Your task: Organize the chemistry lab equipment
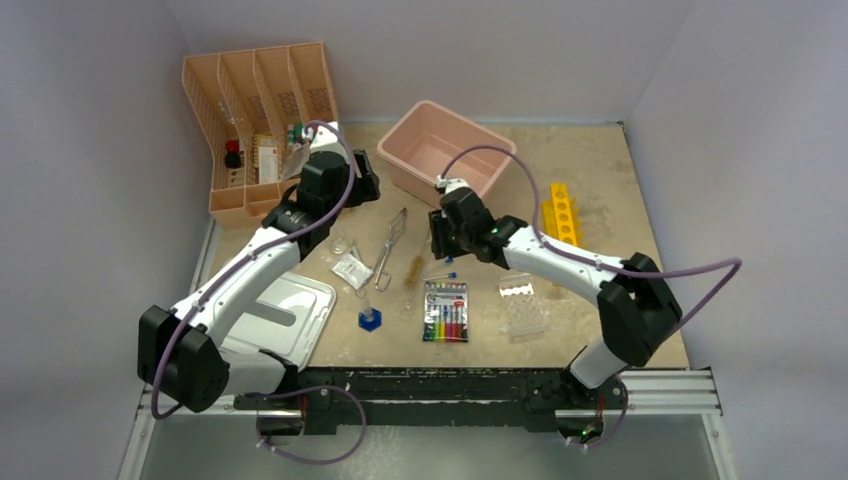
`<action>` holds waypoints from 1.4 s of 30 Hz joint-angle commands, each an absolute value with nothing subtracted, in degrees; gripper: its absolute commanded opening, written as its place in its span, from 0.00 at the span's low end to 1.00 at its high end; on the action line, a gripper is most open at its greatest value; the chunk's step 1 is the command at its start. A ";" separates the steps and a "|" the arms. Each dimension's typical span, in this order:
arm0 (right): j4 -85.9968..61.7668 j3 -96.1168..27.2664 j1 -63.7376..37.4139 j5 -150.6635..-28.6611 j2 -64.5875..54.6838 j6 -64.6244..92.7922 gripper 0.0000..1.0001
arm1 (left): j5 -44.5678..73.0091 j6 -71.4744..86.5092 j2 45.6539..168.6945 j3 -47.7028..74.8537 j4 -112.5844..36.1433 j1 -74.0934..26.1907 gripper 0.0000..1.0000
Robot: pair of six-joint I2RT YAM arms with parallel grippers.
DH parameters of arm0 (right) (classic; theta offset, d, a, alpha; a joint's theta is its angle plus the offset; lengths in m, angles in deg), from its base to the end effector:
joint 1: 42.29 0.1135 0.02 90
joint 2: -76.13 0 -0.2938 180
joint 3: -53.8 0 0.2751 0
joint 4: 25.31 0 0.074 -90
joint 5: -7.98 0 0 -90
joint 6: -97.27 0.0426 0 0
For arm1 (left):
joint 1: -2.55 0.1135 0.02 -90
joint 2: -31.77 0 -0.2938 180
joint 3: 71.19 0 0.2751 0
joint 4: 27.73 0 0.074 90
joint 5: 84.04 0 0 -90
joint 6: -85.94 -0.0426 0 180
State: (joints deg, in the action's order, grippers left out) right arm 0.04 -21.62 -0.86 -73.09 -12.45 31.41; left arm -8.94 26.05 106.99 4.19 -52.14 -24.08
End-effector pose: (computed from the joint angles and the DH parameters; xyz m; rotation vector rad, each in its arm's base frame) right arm 0.2829 0.2408 0.2723 -0.2567 2.2566 0.4436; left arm 0.2956 -0.1360 0.3510 -0.2288 1.9860 -0.3826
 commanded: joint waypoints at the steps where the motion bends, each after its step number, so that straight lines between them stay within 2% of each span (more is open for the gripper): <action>1: -4.98 -23.69 2.29 -75.13 -16.24 33.86 0.46 | -12.57 28.79 103.68 2.43 -50.85 -23.73 0.67; 8: -5.17 -24.77 4.47 -73.71 -21.68 39.60 0.42 | -13.47 29.82 101.77 1.04 -52.54 -23.73 0.67; 16: 3.27 -24.06 4.55 -64.46 -21.33 46.49 0.35 | -10.37 30.39 101.43 -0.05 -52.19 -23.73 0.66; 24: 8.04 -22.02 4.47 -63.40 -20.33 49.48 0.45 | -7.30 30.35 102.34 0.27 -50.80 -23.73 0.66; 31: 6.35 -21.63 4.47 -64.69 -21.60 50.63 0.47 | -6.62 30.30 102.43 0.39 -50.78 -23.73 0.66; 36: 7.01 -21.49 4.43 -64.41 -22.65 51.93 0.55 | -6.52 30.42 102.51 0.23 -50.76 -23.73 0.66; 42: 2.46 -20.79 4.38 -63.23 -22.79 51.58 0.56 | -6.09 30.83 102.78 0.21 -50.44 -23.73 0.66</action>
State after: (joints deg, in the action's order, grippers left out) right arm 5.68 -21.05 4.36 -65.14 -22.87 50.38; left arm -6.86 29.85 102.92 -0.12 -53.27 -24.08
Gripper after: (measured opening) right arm 0.559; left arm 0.661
